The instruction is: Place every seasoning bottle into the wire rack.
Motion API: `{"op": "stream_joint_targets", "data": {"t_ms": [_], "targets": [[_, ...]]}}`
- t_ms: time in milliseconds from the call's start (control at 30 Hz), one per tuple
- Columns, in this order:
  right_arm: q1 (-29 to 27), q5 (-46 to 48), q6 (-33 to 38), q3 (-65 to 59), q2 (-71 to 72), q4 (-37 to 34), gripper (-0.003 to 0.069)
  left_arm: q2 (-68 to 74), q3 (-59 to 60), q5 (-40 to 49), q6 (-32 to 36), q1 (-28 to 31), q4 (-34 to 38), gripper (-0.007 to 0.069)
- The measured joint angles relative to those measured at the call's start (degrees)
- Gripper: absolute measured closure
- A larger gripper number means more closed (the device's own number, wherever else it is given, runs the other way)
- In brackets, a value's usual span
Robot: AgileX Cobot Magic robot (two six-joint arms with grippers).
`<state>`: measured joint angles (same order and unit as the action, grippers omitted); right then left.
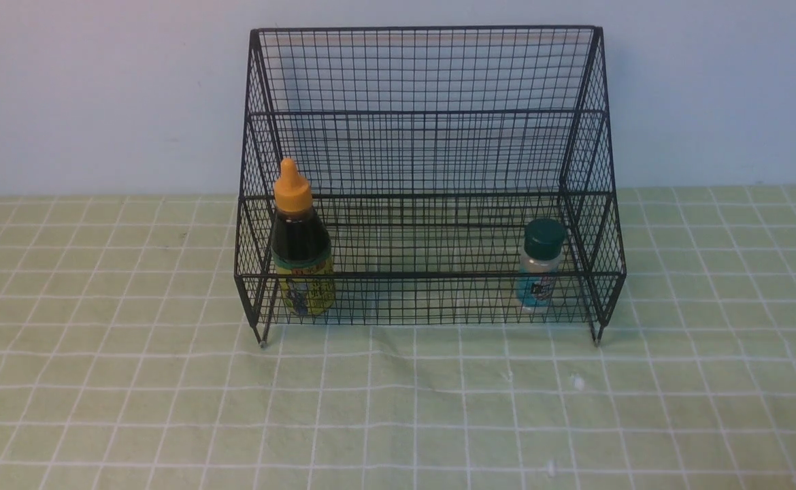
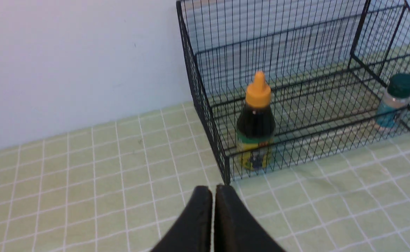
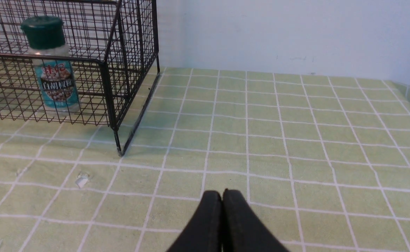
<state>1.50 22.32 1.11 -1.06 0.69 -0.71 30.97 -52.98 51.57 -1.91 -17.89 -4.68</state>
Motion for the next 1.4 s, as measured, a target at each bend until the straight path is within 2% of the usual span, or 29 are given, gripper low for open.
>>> {"op": "stream_joint_targets", "data": {"t_ms": [200,400,567,733,833,967,1167,1400], "targets": [[0.0,0.0,0.0,0.0,0.0,0.0,0.0673,-5.4,8.9,3.9,0.0,0.0,0.0,0.0631],[0.0,0.0,0.0,0.0,0.0,0.0,0.0673,-5.6,10.1,4.5,0.0,0.0,0.4,0.0631],[0.0,0.0,0.0,0.0,0.0,0.0,0.0673,-6.4,10.5,-0.3,0.0,0.1,0.4,0.0631],[0.0,0.0,0.0,0.0,0.0,0.0,0.0673,-12.7,17.4,-10.5,1.3,3.3,2.1,0.0631],[0.0,0.0,-0.7,0.0,0.0,0.0,0.0673,-19.4,28.4,-20.3,4.1,8.7,4.1,0.0631],[0.0,0.0,-0.8,0.0,0.0,0.0,0.0673,-25.3,41.3,-26.3,4.8,12.2,5.0,0.0631],[0.0,0.0,-0.8,0.0,0.0,0.0,0.0673,-30.2,52.4,-28.4,4.9,13.9,5.4,0.0631],[0.0,0.0,-0.8,0.0,0.0,0.0,0.0673,-31.0,54.4,-29.5,5.1,13.9,5.5,0.0631]]}}
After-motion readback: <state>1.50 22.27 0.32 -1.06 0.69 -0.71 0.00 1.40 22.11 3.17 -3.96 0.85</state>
